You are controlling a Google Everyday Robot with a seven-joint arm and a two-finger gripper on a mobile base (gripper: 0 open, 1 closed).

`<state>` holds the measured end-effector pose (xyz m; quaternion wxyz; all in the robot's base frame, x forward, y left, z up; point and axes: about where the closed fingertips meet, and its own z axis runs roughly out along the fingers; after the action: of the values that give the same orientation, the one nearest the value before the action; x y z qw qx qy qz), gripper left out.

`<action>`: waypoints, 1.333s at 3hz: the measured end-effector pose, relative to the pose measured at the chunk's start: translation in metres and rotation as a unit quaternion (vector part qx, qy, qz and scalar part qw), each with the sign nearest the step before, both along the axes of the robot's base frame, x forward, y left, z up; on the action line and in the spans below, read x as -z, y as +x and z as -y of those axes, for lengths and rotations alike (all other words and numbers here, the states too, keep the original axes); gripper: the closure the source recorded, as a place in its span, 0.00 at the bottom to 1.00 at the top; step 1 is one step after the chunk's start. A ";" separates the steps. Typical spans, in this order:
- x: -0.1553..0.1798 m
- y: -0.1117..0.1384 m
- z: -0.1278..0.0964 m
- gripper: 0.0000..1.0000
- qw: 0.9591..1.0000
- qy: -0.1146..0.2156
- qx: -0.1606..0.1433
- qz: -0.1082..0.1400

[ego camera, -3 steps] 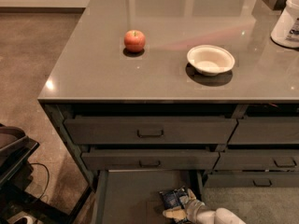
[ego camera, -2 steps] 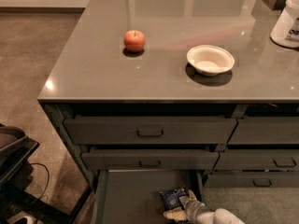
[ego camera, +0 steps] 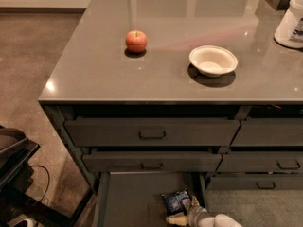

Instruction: Pick blue chip bag from bottom drawer and place on counter

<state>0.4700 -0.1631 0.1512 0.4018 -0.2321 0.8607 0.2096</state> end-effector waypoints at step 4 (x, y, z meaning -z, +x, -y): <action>0.009 -0.004 -0.001 0.65 1.000 -0.005 0.002 -0.010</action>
Offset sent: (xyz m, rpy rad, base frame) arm -0.0039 0.0011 -0.0080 -0.0095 0.0185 -0.0045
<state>0.4657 -0.1618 0.1423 0.3923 -0.2300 0.8664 0.2065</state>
